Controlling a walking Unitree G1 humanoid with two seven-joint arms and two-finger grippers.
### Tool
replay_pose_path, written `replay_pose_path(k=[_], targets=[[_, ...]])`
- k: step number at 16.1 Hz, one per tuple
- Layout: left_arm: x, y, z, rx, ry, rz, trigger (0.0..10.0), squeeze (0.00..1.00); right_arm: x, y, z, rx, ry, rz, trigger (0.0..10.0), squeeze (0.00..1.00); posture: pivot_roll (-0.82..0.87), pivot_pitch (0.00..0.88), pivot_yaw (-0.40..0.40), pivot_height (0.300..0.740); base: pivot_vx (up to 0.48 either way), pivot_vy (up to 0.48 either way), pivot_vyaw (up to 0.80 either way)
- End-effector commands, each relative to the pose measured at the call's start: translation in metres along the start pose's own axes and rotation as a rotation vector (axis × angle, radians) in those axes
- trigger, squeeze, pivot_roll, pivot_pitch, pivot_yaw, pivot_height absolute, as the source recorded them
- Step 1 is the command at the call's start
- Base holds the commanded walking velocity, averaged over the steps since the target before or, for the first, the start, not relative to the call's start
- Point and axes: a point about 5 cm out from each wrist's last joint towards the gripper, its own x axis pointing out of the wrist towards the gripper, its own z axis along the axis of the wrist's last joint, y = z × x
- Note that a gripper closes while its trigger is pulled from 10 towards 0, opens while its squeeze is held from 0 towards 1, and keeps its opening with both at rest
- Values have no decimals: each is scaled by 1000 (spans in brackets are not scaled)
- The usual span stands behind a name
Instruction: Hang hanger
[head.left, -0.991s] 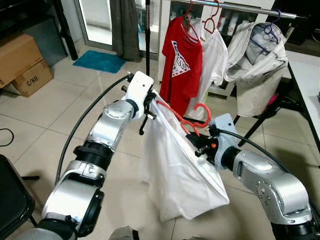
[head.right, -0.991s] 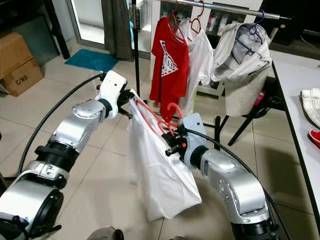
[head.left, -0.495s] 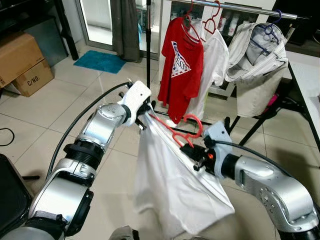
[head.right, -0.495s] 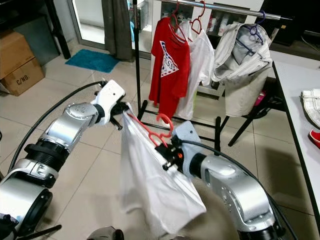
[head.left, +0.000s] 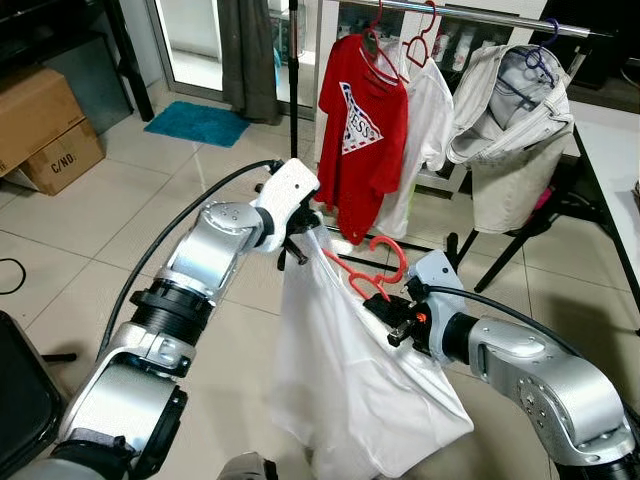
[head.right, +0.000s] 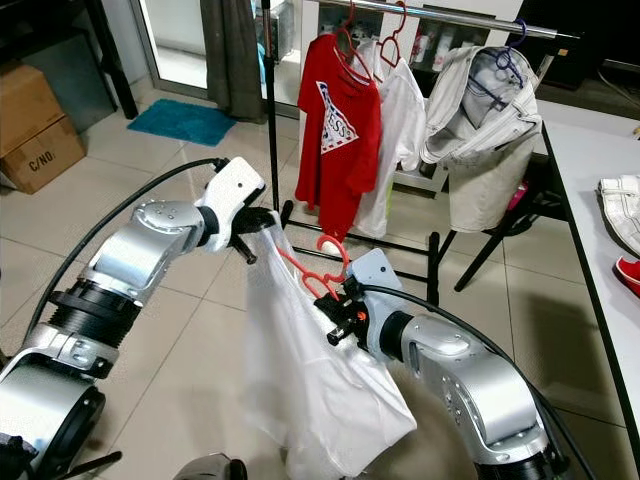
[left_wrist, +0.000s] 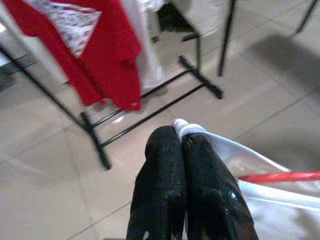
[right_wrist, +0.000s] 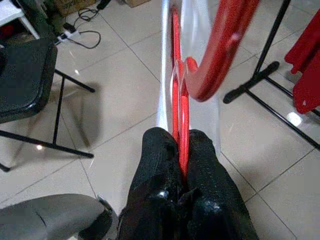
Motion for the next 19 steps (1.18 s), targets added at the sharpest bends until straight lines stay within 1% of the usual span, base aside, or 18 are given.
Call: replay_pose_path(k=[1, 2, 4, 6, 8, 9, 10, 12, 15, 16, 17, 19], targets=[[-6, 9, 5, 13, -11, 77, 0, 0, -1, -6, 8, -8, -29, -39, 10000, 0, -88, 0, -34, 740, 0, 0, 0], [-8, 11, 5, 11, -10, 101, 0, 0, -1, -6, 8, -7, -29, -41, 10000, 0, -88, 0, -35, 740, 0, 0, 0], [-16, 30, 1, 3, 8, 232, 0, 0, 0, -5, 5, -8, -8, -43, 10000, 0, -82, 0, -40, 740, 0, 0, 0], [-17, 31, -3, 14, 30, 239, 0, 0, 0, -7, 5, -6, -9, -54, 10000, 0, -79, 0, -39, 740, 0, 0, 0], [-15, 27, -7, 25, 51, 228, 0, 0, -1, -10, 10, 6, -38, -81, 10000, 0, -79, 0, -35, 740, 0, 0, 0], [-11, 23, -6, 13, 35, 208, 0, 0, 0, -10, 15, 17, -63, -73, 10000, 0, -79, 0, -34, 740, 0, 0, 0], [-11, 22, -5, 12, 31, 207, 0, 0, 0, -9, 15, 18, -66, -68, 10000, 0, -79, 0, -33, 740, 0, 0, 0], [-6, 18, 0, 10, -8, 198, 0, 0, 3, -3, 16, 23, -70, -52, 10000, 0, -76, 0, -32, 740, 0, 0, 0], [-5, 16, 6, 9, -34, 185, 0, 0, 6, 2, 13, 28, -64, -41, 10000, 0, -74, 0, -30, 740, 0, 0, 0], [-5, 15, 9, 1, -54, 166, 0, 0, 7, 3, 12, 29, -62, -40, 10000, 0, -73, 0, -29, 740, 0, 0, 0], [-6, 11, 13, -23, -80, 124, 0, 0, 7, 3, 12, 30, -61, -39, 10000, 0, -73, 0, -29, 740, 0, 0, 0], [-6, 7, 17, -36, -96, 100, 0, 0, 8, 2, 11, 34, -59, -44, 10000, 0, -73, 0, -29, 740, 0, 0, 0]])
